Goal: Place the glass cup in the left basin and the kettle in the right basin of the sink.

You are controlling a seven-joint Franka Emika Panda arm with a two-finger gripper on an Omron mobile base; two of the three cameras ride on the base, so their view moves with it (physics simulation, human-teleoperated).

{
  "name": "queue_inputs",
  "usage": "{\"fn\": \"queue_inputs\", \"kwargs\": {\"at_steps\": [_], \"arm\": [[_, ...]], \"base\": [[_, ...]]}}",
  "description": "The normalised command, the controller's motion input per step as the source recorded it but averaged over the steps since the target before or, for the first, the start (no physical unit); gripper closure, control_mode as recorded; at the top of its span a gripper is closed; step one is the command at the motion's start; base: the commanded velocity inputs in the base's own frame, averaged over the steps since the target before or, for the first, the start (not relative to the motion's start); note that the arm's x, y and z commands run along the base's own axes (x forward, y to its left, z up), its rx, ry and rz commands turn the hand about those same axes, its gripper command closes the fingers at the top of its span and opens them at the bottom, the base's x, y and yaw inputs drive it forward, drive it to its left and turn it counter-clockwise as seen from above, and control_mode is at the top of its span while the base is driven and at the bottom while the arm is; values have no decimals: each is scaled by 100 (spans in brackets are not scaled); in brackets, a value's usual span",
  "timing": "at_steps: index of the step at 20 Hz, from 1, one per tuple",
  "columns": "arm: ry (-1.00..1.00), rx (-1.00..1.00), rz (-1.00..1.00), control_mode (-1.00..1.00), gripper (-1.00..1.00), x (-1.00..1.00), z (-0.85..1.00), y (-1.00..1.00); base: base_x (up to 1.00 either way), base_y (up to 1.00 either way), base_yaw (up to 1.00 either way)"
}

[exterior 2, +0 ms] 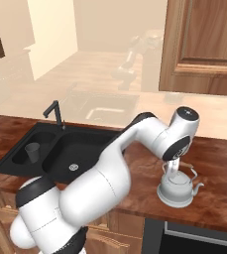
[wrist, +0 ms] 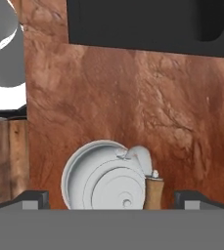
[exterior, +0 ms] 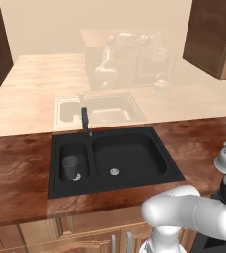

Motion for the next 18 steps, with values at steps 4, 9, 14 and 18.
{"fn": "queue_inputs", "kwargs": {"at_steps": [4,9,14,18], "arm": [[0,0,0,-100,-100,16,-3,-2],[0,0,0,-100,-100,9,-9,-9],[0,0,0,-100,-100,1,-18,-10],[0,0,0,-100,-100,1,-17,-8]], "base": [[0,0,0],[0,0,0],[0,0,0],[0,0,0]]}}
